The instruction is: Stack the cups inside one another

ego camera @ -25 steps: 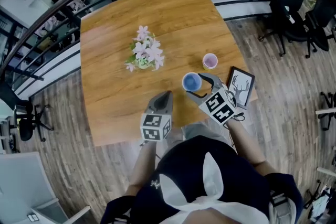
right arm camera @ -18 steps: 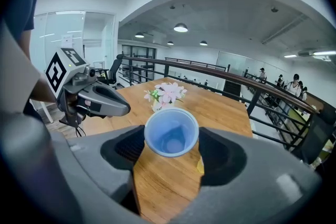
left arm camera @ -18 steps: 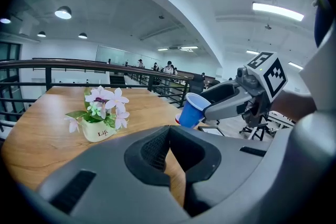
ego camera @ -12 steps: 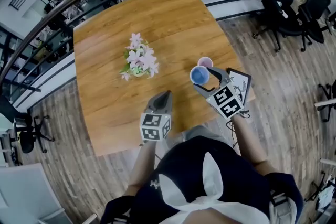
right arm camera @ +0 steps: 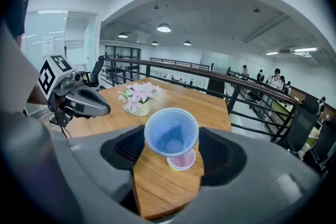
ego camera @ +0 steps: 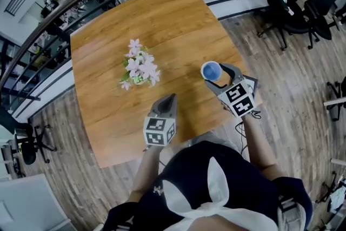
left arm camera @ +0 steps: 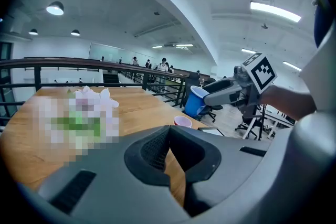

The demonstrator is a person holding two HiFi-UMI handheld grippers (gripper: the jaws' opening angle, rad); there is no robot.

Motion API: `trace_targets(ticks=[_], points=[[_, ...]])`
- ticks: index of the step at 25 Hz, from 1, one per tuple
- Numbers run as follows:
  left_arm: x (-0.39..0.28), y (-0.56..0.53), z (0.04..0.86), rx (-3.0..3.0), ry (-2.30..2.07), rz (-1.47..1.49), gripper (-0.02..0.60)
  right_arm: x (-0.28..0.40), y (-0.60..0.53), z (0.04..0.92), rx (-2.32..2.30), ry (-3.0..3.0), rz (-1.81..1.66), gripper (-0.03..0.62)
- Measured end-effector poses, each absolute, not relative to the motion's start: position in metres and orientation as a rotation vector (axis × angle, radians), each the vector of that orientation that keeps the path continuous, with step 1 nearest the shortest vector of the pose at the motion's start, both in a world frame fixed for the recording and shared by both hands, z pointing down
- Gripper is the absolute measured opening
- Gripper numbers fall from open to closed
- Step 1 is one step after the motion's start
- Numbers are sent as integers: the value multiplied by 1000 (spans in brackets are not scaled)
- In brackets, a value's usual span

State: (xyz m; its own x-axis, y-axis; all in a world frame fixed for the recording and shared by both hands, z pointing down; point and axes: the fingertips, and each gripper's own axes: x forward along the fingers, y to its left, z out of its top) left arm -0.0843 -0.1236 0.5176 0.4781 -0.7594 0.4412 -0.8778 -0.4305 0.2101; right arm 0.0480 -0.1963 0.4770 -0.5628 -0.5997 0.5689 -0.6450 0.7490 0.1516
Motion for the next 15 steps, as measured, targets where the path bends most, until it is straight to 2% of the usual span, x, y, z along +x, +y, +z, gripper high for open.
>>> trace_targets(ticks=[15], points=[[-92, -156, 539, 2292, -1338, 422, 17, 62, -247, 495, 997, -2308, 158, 318]])
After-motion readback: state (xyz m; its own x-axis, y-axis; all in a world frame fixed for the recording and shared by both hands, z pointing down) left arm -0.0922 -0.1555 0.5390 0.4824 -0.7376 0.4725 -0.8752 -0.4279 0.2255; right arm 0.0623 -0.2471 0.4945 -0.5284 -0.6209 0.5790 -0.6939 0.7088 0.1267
